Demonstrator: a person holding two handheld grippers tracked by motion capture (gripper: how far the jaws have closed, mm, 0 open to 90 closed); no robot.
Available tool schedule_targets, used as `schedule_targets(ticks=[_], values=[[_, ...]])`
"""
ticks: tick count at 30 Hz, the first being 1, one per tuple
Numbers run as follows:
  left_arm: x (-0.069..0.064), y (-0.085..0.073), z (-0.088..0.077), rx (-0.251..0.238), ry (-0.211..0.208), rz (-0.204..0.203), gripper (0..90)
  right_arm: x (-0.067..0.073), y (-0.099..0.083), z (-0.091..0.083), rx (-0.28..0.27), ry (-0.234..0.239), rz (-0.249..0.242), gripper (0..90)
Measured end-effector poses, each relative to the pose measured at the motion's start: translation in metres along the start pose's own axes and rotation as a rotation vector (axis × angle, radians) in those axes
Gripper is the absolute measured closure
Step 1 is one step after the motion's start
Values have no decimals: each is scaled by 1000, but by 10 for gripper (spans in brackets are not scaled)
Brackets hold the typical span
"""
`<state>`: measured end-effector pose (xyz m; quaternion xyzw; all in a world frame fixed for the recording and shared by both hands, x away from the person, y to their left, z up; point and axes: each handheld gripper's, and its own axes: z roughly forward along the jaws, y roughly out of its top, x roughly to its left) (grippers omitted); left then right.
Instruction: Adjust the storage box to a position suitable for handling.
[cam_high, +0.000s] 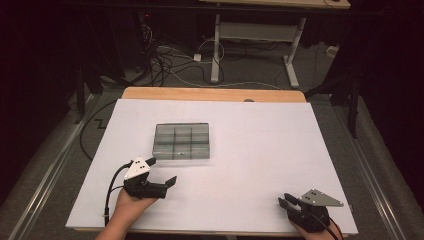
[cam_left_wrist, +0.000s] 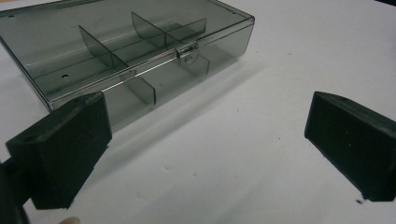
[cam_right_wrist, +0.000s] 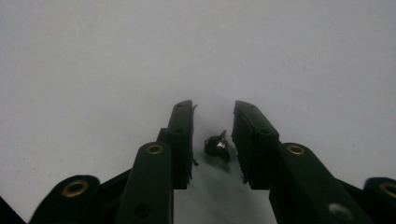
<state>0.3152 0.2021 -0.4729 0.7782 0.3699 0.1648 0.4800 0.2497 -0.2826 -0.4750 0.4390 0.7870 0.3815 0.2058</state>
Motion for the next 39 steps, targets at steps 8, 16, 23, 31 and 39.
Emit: schedule_targets(ticks=[8,16,23,31,39], values=[[2,-1,-4,15,13,-8,24,-3,6,0,-77,34,44,523],[11,-2,-13,11,70,-35,179,1,10,10,-96,48,36,285],[23,2,-21,-11,108,-97,402,7,16,17,-110,52,13,81],[43,12,-14,-2,136,-119,724,7,20,21,-122,50,10,22],[79,40,5,-31,242,-140,873,8,21,21,-124,54,7,24]])
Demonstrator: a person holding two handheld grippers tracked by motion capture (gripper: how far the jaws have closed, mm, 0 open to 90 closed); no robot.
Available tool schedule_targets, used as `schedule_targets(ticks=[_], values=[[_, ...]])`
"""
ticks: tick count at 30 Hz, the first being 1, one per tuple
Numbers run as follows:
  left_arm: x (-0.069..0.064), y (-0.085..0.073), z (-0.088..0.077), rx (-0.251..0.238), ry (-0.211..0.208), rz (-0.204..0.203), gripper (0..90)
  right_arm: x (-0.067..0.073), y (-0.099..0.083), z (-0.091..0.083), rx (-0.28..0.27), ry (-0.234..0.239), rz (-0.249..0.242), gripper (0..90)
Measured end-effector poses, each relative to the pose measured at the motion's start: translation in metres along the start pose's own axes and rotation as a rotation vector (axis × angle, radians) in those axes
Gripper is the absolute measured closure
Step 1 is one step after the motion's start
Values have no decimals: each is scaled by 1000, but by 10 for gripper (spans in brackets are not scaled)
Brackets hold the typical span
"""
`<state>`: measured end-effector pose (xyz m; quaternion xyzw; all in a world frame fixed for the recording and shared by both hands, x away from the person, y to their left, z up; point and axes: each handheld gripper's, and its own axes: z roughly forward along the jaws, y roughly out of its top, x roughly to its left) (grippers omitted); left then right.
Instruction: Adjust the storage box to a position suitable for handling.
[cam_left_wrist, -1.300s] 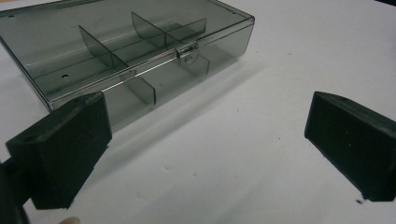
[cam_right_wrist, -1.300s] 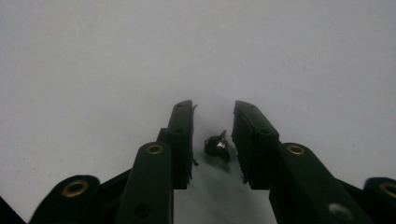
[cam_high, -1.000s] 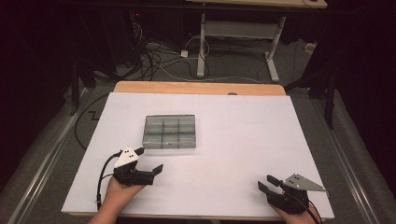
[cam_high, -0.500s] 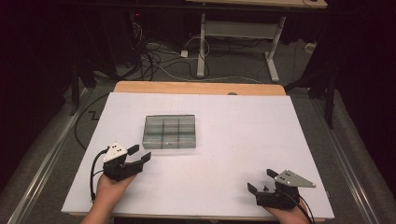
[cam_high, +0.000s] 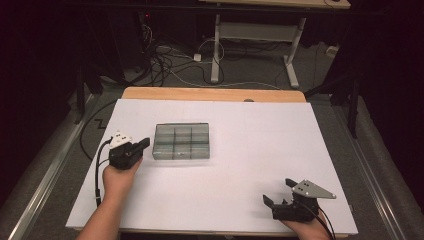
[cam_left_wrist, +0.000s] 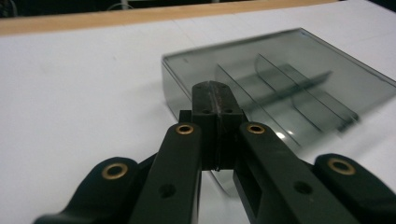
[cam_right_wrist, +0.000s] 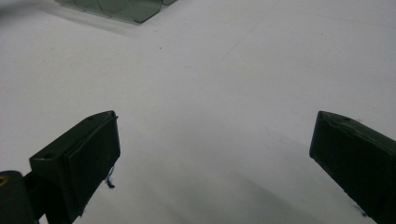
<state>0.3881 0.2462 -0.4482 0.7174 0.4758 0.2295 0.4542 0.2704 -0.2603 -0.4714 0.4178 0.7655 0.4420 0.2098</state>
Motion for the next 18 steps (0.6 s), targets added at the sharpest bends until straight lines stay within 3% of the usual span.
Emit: schedule_targets(ticks=[8,18], values=[[23,27,36,39,20,-31,873,0,1,1,-4,3,-4,21],[41,31,65,74,28,-54,873,0,1,1,-7,4,-4,20]])
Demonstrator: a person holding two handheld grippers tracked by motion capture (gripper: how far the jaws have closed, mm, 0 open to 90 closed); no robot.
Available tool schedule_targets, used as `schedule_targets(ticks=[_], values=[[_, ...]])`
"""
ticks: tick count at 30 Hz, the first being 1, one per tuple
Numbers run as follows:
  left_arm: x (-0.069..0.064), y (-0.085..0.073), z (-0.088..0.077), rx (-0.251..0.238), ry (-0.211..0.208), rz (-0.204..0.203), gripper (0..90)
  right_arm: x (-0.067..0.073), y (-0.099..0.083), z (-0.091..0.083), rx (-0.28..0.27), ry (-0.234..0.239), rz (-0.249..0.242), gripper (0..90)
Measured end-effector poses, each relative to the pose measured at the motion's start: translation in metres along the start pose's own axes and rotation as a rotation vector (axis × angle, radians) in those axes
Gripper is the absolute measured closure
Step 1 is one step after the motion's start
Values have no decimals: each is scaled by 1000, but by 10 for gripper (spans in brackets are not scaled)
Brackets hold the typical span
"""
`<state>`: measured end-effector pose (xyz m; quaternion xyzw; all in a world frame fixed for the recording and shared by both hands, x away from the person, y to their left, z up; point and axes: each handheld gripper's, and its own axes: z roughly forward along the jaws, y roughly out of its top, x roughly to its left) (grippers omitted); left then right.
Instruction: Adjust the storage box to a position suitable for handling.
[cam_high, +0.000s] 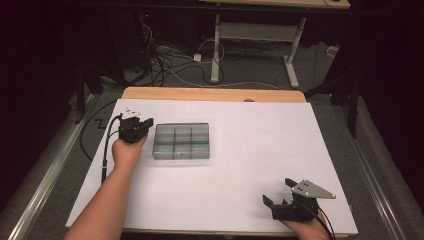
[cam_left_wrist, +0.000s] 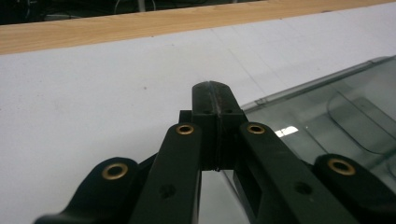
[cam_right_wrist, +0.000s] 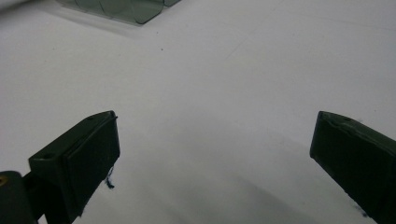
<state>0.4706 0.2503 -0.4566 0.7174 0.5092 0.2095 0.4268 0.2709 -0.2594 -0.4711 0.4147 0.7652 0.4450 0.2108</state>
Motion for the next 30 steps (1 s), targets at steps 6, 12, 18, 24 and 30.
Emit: schedule_targets(ticks=[6,12,18,24,30], values=[[3,3,14,33,-4,14,873,2,1,3,5,6,2,16],[0,5,21,49,-27,44,873,2,1,5,9,7,-1,16],[0,5,23,56,-34,38,873,2,1,6,13,11,-2,16],[-2,5,23,56,-36,43,874,2,1,6,14,11,-1,16],[-11,4,24,63,-53,63,874,2,1,7,16,12,2,16]])
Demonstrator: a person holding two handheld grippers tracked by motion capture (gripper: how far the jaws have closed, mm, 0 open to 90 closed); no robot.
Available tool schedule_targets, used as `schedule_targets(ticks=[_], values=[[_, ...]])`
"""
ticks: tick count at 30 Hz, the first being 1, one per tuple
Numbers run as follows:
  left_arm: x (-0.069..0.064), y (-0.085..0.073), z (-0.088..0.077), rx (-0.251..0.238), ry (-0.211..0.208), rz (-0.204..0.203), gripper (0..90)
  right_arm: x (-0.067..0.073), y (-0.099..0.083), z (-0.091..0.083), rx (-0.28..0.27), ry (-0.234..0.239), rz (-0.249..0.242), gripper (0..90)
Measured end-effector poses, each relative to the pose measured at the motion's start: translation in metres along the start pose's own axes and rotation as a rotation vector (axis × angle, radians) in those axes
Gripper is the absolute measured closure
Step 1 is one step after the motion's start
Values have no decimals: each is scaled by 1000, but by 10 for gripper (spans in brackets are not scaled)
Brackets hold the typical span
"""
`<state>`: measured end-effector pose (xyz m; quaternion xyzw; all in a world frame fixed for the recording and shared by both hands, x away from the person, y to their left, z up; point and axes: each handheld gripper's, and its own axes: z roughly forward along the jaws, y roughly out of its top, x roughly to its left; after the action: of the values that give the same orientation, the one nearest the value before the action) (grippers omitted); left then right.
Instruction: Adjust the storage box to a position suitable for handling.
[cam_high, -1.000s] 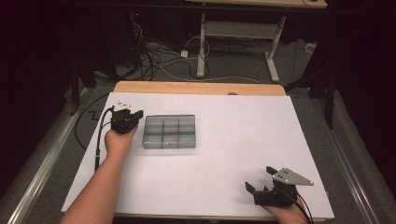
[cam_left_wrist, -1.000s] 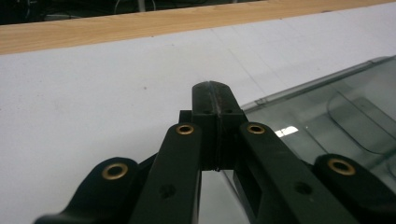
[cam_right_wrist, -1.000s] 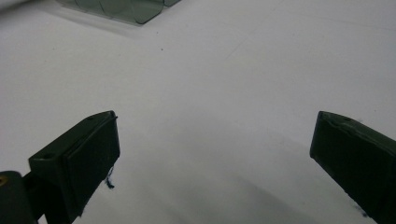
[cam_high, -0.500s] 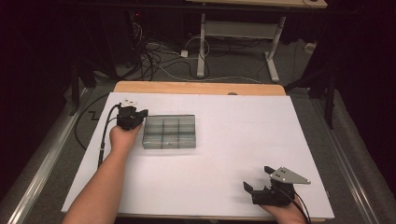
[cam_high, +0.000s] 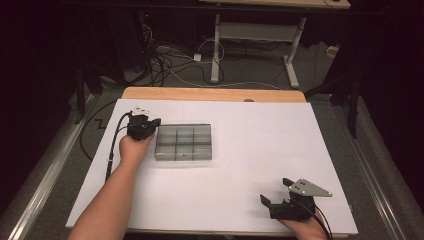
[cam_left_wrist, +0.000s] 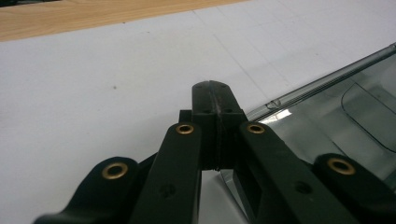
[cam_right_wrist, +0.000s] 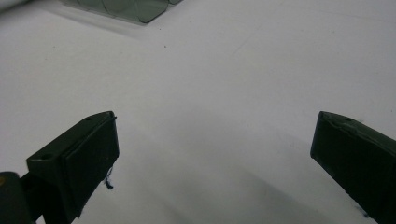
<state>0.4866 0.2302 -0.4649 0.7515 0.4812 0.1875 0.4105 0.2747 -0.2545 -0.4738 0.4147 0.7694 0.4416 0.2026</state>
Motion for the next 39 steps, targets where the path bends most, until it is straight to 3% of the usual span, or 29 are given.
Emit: schedule_targets(ticks=[12,17,25,29,33,34,35,39], values=[[-28,-8,-6,5,-58,31,874,1,6,2,-7,-17,-15,33],[-38,-13,-10,10,-77,25,874,-1,13,5,-14,-33,-23,64],[-61,-23,-20,20,-102,71,874,-1,25,12,-9,-34,-26,134],[-79,-31,-26,26,-114,120,874,2,31,20,0,-29,-37,189],[-84,-34,-29,24,-116,129,874,4,38,29,-11,-8,-35,377],[-85,-35,-29,24,-114,130,874,4,38,29,-11,-8,-35,377],[-85,-35,-30,24,-113,130,874,3,42,36,-17,-6,-32,580],[-83,-37,-31,17,-97,117,873,6,54,59,21,-16,-53,887]])
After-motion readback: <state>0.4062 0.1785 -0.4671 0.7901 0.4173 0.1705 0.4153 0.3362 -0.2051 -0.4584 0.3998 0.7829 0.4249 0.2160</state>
